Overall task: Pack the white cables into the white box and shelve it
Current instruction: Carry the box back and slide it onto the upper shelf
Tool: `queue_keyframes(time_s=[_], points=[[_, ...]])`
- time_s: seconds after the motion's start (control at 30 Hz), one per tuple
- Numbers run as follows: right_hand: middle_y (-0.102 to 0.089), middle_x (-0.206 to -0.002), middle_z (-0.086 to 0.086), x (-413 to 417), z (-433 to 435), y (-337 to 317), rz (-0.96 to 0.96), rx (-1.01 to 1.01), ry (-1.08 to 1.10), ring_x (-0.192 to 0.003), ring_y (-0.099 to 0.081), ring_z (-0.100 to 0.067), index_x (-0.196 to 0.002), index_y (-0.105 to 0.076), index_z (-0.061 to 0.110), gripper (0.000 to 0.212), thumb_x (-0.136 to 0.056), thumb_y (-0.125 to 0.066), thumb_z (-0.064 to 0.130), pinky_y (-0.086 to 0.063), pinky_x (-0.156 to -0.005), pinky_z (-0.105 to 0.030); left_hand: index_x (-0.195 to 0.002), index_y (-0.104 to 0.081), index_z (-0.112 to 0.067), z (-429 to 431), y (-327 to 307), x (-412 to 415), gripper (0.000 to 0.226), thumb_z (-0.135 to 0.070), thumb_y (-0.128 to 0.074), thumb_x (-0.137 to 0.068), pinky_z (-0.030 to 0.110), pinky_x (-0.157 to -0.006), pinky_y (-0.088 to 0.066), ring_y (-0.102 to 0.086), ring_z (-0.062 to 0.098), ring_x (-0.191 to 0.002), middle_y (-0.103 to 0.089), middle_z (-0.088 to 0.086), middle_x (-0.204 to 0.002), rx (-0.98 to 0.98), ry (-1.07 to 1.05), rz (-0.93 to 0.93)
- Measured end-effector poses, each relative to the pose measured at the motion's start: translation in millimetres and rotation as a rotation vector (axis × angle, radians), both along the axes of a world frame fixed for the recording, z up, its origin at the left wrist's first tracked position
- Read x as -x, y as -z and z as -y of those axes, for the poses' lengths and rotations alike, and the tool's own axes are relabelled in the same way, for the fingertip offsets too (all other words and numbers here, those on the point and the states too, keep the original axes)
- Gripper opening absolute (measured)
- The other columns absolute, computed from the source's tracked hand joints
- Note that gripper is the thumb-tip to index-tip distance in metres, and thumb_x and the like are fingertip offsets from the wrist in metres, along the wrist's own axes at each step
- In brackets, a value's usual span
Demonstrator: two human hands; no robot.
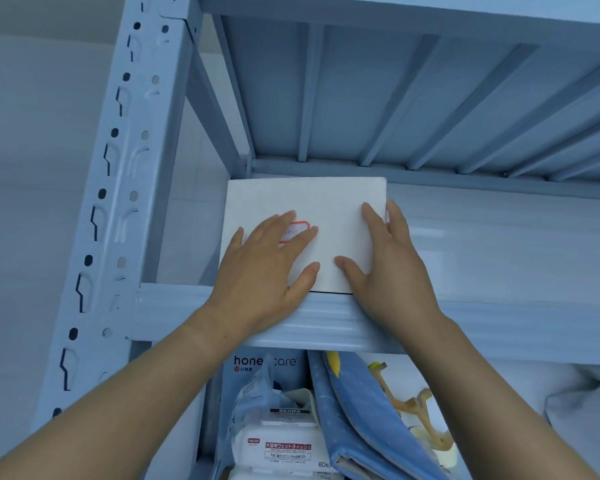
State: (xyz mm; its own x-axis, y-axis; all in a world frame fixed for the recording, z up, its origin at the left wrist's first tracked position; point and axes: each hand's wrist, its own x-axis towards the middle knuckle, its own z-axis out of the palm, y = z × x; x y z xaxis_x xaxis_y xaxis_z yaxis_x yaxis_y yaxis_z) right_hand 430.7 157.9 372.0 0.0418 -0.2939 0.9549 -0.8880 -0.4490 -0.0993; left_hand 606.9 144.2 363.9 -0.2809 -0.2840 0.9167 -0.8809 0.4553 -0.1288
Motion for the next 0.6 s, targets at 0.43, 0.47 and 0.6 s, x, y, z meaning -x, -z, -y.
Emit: queue_keyframes(time_s=[0.43, 0.47, 0.6], points=[[0.025, -0.152, -0.002, -14.5, 3.1, -5.0, 0.007, -0.052, -0.002, -0.142, -0.004, -0.019, -0.146, -0.001, 0.028, 0.077, -0.09, -0.053, 0.036, -0.04, -0.094, -0.032, -0.142, -0.025, -0.024, 11.5, -66.6, 17.7, 0.051, -0.032, -0.039, -0.093, 0.056, -0.106, -0.024, -0.022, 0.021, -0.135, -0.031, 0.001, -0.146, 0.044, 0.002, 0.021], [0.025, -0.152, -0.002, -14.7, 2.4, -5.4, 0.004, -0.06, 0.004, -0.141, -0.004, -0.019, -0.146, 0.0, 0.029, 0.077, -0.09, -0.052, 0.037, -0.042, -0.092, -0.033, -0.141, -0.027, -0.023, 10.9, -67.8, 19.1, 0.05, -0.032, -0.04, -0.093, 0.055, -0.104, -0.026, -0.026, 0.021, -0.132, -0.036, 0.002, -0.142, 0.053, 0.001, 0.018], [0.027, -0.151, -0.001, -14.1, -0.3, -5.4, -0.004, -0.081, 0.014, -0.141, -0.008, -0.02, -0.145, 0.002, 0.03, 0.077, -0.09, -0.051, 0.038, -0.046, -0.083, -0.032, -0.135, -0.038, -0.022, 6.6, -72.7, 23.6, 0.044, -0.031, -0.044, -0.093, 0.052, -0.102, -0.029, -0.035, 0.024, -0.123, -0.045, 0.005, -0.129, 0.071, 0.03, -0.026]])
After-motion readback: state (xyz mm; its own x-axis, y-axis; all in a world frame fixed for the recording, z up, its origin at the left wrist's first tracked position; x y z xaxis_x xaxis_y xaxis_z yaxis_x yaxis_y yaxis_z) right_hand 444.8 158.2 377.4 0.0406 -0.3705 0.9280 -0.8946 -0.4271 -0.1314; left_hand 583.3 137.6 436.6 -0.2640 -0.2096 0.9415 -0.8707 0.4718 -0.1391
